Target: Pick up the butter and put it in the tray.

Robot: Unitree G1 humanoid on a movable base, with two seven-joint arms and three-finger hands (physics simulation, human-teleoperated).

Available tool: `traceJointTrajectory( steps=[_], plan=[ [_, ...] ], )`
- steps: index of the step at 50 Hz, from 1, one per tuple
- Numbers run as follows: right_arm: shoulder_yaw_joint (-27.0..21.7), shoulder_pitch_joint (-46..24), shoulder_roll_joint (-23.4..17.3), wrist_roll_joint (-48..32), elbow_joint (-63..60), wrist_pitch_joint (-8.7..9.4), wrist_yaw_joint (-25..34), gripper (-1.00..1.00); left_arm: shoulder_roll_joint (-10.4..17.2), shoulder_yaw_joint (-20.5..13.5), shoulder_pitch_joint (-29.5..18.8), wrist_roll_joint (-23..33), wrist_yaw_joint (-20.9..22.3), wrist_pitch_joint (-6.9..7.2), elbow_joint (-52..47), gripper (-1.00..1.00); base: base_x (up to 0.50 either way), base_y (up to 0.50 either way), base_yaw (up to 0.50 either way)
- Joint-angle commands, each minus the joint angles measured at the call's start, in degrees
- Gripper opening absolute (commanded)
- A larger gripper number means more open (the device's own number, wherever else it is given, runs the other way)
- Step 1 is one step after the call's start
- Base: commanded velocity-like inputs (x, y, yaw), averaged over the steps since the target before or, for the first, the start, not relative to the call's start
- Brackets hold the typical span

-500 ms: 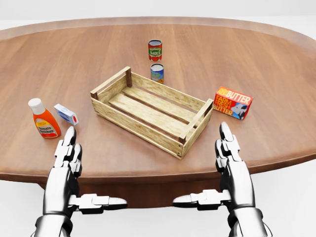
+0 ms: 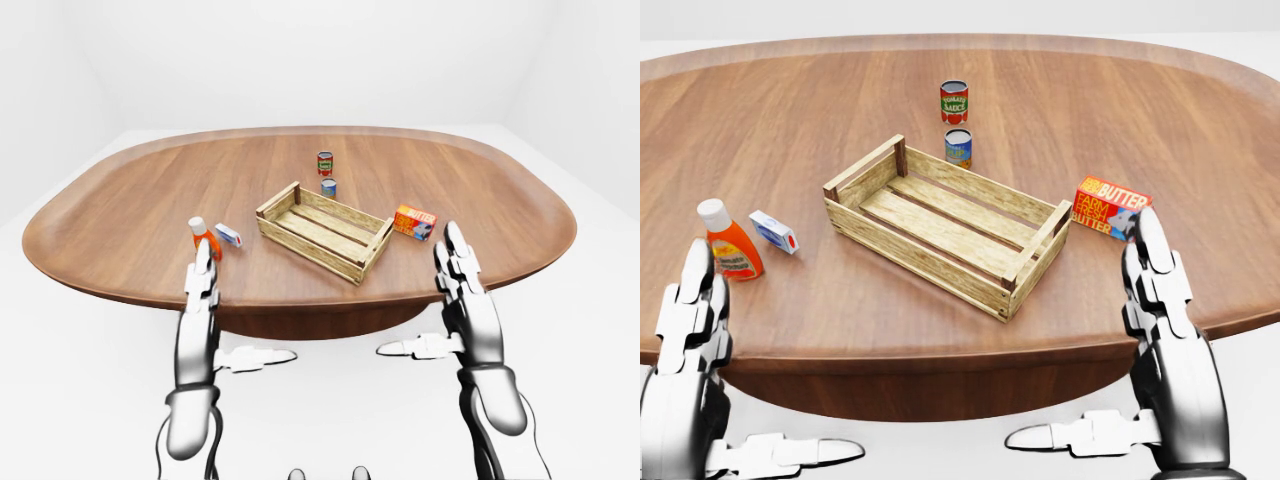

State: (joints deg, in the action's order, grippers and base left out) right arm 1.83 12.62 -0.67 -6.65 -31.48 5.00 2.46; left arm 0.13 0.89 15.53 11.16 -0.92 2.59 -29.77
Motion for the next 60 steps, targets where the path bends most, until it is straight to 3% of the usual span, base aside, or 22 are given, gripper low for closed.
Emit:
traceJointTrajectory(
  steps=[1, 5, 13, 18, 28, 60],
  plan=[
    [1.59, 10.11, 0.08, -4.04, -19.49, 0.00, 0.10, 1.00, -2.55, -4.14, 12.98, 0.90, 2.93, -0.37, -22.95, 1.00, 0.00, 0.00, 0.00],
    [1.73, 11.85, 0.15, -4.17, -21.89, 0.00, 0.36, 1.00, -4.68, -6.34, 12.15, 3.42, 2.98, -1.15, -22.48, 1.00, 0.00, 0.00, 0.00],
    [2.68, 13.52, 0.15, -4.34, -24.86, 0.00, 0.14, 1.00, -5.69, -6.40, 11.34, 3.47, 4.13, -1.77, -21.50, 1.00, 0.00, 0.00, 0.00],
    [5.07, 14.19, -0.88, -3.52, -26.85, 0.00, -0.29, 1.00, -5.15, -6.38, 10.02, 3.59, 3.52, -0.96, -19.92, 1.00, 0.00, 0.00, 0.00],
    [6.05, 14.83, -2.14, -2.90, -28.42, 0.00, -0.85, 1.00, -5.50, -7.33, 10.04, 2.38, 4.26, -0.60, -20.45, 1.00, 0.02, -0.02, 0.00],
    [6.62, 14.02, -2.58, -3.47, -28.03, 0.00, -1.31, 1.00, -5.27, -7.16, 9.69, 1.81, 4.48, -0.39, -19.85, 1.00, 0.49, -0.27, 0.00]
  ],
)
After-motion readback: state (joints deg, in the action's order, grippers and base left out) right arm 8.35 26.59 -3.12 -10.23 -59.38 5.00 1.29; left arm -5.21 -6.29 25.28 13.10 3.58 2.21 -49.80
